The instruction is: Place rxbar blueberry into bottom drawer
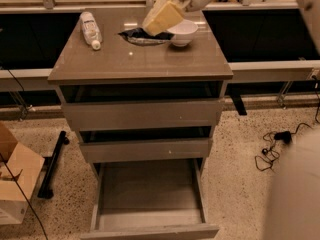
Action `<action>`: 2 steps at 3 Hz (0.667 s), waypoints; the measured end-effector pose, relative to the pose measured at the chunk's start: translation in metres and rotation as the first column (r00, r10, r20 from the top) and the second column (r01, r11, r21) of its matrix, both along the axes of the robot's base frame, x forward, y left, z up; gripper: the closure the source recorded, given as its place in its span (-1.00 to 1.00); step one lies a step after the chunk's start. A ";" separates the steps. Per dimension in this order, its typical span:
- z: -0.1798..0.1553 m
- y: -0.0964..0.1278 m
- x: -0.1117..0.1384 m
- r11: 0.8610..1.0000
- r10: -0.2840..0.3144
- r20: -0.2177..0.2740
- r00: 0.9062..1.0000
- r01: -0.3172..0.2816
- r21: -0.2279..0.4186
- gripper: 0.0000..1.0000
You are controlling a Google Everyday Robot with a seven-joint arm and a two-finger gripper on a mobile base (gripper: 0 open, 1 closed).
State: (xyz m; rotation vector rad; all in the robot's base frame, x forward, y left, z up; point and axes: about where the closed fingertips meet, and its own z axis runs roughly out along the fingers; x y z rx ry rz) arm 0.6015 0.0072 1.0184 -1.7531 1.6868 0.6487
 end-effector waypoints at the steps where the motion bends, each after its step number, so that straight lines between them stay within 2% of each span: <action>1: 0.029 -0.018 -0.041 0.992 -0.106 0.072 0.992 0.101 0.076 1.00; 2: 0.005 -0.027 -0.055 0.986 -0.151 0.040 0.988 0.147 0.083 1.00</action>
Offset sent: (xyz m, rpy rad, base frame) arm -0.0405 -0.0184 0.0287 0.0724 -0.0763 -0.1037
